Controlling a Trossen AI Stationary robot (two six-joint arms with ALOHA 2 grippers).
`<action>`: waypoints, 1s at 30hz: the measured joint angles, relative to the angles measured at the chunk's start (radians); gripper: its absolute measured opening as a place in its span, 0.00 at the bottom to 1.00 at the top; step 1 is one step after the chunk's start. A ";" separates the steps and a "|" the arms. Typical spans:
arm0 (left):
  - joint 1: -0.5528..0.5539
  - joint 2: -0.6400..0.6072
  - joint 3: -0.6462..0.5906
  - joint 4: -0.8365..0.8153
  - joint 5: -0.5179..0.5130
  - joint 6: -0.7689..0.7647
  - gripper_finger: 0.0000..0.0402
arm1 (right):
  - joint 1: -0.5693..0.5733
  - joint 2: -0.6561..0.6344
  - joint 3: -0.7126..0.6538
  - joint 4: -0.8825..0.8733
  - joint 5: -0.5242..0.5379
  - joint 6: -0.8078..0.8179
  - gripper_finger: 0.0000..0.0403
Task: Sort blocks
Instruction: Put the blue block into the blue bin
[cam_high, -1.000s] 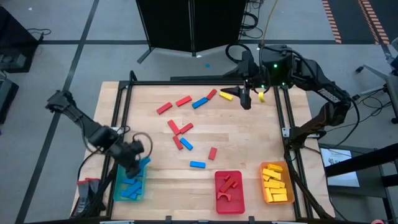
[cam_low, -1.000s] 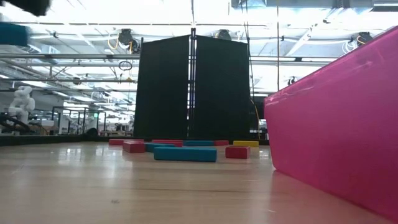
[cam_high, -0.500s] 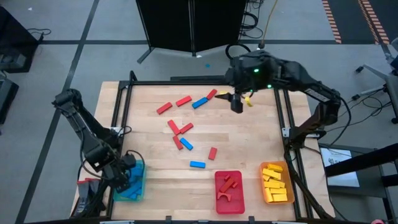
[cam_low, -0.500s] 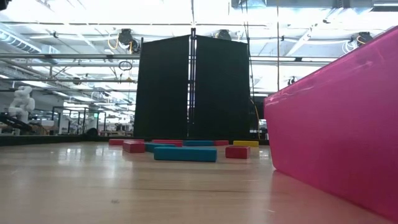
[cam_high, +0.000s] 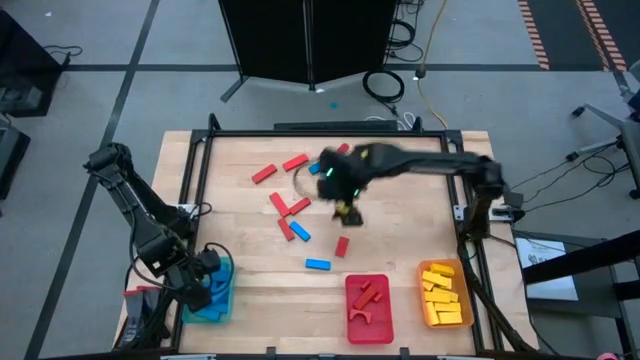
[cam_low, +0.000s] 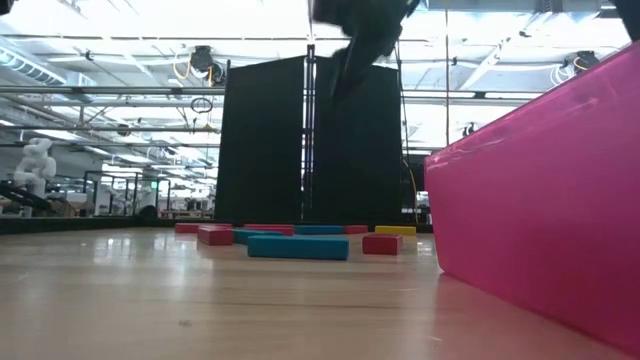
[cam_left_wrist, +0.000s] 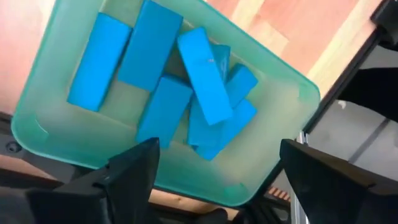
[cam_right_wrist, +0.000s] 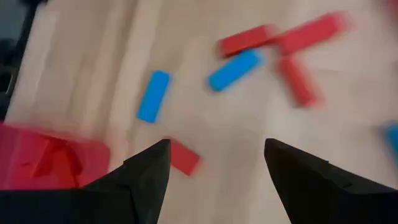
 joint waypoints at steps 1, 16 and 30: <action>0.002 0.000 0.000 -0.002 -0.005 -0.001 0.84 | 0.013 0.027 -0.012 0.028 -0.054 -0.002 0.64; 0.028 0.000 0.000 -0.008 -0.174 0.023 0.85 | 0.130 0.162 -0.013 0.257 -0.024 0.147 0.60; 0.028 0.000 0.000 -0.001 -0.348 -0.047 0.85 | 0.284 0.305 -0.013 0.279 0.256 0.310 0.60</action>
